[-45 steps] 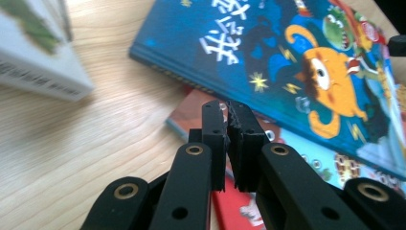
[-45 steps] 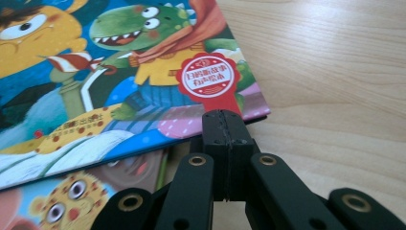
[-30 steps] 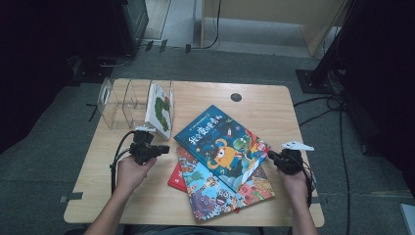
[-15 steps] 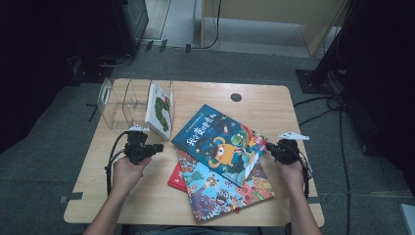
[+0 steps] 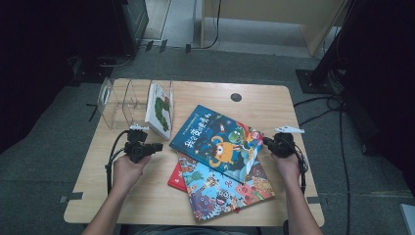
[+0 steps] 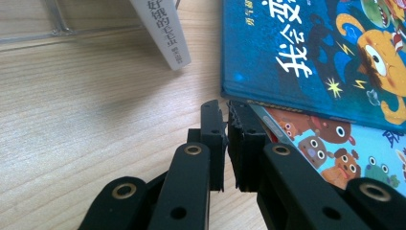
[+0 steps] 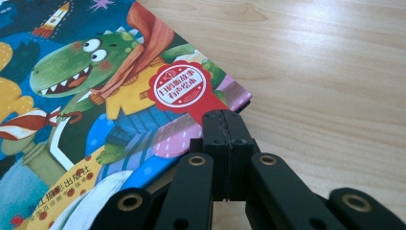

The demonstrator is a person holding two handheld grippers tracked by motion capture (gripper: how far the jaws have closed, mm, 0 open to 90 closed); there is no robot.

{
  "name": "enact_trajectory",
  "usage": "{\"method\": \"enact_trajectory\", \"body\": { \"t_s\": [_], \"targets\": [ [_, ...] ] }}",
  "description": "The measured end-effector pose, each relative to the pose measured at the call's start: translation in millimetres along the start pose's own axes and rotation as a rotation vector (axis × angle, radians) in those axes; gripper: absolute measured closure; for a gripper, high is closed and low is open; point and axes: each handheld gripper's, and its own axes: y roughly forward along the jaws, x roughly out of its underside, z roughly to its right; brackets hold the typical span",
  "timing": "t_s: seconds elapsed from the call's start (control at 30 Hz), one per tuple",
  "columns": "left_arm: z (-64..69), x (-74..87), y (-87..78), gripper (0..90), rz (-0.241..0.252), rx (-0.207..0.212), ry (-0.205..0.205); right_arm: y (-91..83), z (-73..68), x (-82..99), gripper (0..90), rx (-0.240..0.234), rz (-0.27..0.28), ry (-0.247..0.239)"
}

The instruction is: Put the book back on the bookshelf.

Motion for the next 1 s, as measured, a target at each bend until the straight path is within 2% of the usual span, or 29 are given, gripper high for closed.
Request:
{"method": "enact_trajectory", "body": {
  "t_s": [0.17,0.33,0.7,0.8,0.93,1.0],
  "targets": [
    [-4.9,-1.5,3.5,85.6,0.0,-0.005,-0.01,3.4,-0.9,-3.9,90.0,0.004,-0.005,0.009],
    [-7.2,-1.9,8.8,85.6,0.001,0.003,-0.016,-0.4,-3.2,-0.7,90.0,-0.022,0.01,0.026],
    [1.0,-8.6,28.2,84.8,-0.018,-0.003,0.026,-12.1,-18.8,10.8,89.4,-0.039,-0.002,-0.023],
    [2.4,-10.2,32.9,85.5,-0.032,-0.026,0.038,-14.4,-20.4,14.5,89.4,-0.049,0.0,-0.02],
    [3.6,-11.5,32.9,88.9,-0.043,-0.016,0.038,-16.0,-21.1,17.2,89.5,-0.061,0.001,-0.017],
    [4.9,-10.8,32.8,88.9,-0.051,0.007,0.04,-16.2,-21.2,17.5,89.5,-0.063,0.0,-0.02]
  ]
}}
